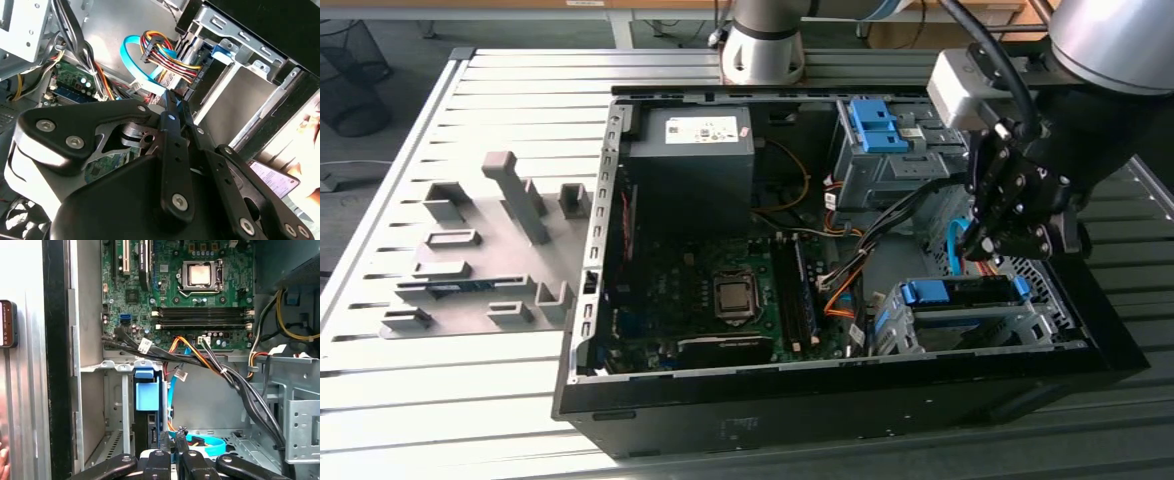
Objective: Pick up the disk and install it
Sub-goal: 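Insert the second disk wire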
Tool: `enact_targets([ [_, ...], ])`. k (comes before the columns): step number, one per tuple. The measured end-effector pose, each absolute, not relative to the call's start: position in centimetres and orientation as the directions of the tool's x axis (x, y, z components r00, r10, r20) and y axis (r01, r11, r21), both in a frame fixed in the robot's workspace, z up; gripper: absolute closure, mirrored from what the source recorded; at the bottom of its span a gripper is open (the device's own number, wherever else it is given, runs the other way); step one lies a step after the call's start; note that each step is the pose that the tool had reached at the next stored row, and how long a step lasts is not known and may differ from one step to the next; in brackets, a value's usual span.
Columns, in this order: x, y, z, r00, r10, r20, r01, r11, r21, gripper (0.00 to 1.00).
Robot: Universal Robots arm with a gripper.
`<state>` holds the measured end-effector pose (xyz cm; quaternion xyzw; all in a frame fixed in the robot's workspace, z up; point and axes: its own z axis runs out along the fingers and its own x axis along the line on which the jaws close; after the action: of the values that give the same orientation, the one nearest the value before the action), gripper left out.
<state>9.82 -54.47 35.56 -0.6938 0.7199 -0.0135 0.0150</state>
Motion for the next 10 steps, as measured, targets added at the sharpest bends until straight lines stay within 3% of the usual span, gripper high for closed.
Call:
enact_targets([
  [10, 9.63, -55.53, 34.64, -0.037, -0.999, -0.01, -0.998, 0.037, -0.048, 0.84],
])
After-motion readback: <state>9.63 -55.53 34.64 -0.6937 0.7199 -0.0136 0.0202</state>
